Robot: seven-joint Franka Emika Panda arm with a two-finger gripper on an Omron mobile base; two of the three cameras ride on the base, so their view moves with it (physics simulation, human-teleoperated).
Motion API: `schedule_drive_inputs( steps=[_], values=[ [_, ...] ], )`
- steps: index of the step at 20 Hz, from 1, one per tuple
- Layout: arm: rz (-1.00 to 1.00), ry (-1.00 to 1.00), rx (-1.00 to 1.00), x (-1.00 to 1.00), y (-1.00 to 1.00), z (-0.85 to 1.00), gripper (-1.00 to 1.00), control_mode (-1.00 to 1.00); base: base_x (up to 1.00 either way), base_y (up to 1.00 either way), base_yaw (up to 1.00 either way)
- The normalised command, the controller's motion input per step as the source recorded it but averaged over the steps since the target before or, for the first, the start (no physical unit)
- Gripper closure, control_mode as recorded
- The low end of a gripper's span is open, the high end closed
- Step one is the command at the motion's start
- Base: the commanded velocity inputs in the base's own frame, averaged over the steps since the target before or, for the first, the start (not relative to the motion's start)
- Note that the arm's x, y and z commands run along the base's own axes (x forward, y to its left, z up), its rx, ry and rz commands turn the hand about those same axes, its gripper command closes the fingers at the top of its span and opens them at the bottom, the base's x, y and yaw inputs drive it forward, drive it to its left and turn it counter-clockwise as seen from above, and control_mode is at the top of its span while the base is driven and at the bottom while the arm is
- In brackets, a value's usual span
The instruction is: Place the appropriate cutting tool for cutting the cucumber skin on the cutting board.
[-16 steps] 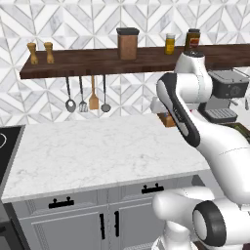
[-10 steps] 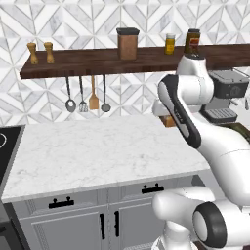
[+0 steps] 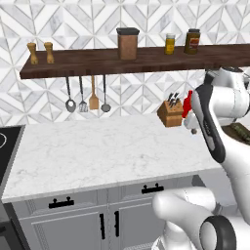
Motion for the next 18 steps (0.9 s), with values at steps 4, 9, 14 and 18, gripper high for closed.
schedule_drive_inputs(
  steps=[4,9,14,18],
  values=[
    [0.00,0.04,0.00,-0.62,-1.00,-0.45,-1.00,-1.00,0.00,0.00,0.00],
    [-0.01,0.04,-0.02,-0.57,-1.00,-0.62,-1.00,-1.00,0.00,0.00,0.00],
    [-0.06,0.23,-0.05,-0.18,-0.78,-0.80,-1.00,-1.00,0.00,0.00,0.00],
    [-0.03,0.31,0.00,0.08,-0.88,-0.75,-1.00,-1.00,0.00,0.00,0.00]
  ],
)
